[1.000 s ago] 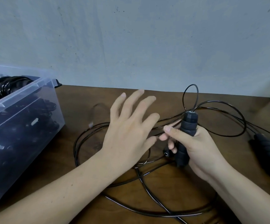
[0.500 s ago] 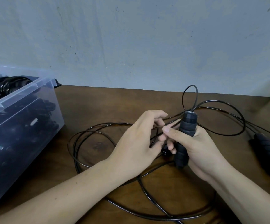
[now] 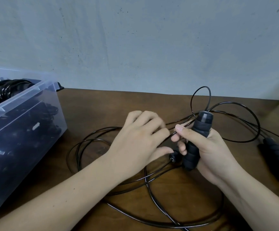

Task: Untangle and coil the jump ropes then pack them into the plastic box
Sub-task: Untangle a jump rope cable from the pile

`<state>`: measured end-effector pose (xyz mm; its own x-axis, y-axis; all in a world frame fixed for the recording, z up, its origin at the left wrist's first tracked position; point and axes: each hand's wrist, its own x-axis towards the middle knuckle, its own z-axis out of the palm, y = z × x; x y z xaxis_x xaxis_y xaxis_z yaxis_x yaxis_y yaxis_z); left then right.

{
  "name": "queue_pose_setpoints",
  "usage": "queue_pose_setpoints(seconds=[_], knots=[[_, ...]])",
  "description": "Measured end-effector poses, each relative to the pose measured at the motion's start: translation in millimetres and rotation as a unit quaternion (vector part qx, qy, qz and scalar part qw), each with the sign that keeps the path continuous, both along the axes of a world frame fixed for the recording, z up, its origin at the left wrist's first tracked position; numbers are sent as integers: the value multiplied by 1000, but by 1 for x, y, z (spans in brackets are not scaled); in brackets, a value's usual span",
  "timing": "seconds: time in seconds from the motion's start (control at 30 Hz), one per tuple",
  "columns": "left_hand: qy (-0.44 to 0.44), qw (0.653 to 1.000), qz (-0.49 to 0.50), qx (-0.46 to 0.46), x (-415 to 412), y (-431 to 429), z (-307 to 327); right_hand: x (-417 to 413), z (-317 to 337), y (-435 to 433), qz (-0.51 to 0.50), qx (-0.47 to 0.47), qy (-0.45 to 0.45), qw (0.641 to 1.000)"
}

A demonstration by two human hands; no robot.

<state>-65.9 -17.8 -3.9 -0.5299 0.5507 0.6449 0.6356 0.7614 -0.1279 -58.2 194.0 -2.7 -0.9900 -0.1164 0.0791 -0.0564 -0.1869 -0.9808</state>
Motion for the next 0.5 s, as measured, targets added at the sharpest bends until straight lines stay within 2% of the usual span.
queue_pose_setpoints(seconds=[0.1, 0.2, 0.3, 0.4, 0.5], knots=[[-23, 997, -32, 69, 11, 11, 2, 1, 2, 1, -1, -6, 1, 1000], [-90, 981, -89, 145, 20, 18, 0, 1, 2, 1, -2, -9, -6, 1000], [-179, 966, -58, 176, 20, 19, -5, 1, 3, 0, -6, -12, -3, 1000], [-231, 951, -25, 205, 15, 16, -9, 1, 3, -1, -6, -18, -5, 1000], [-291, 919, -15, 266, 13, 14, -8, 1, 1, -1, 4, -7, -3, 1000]])
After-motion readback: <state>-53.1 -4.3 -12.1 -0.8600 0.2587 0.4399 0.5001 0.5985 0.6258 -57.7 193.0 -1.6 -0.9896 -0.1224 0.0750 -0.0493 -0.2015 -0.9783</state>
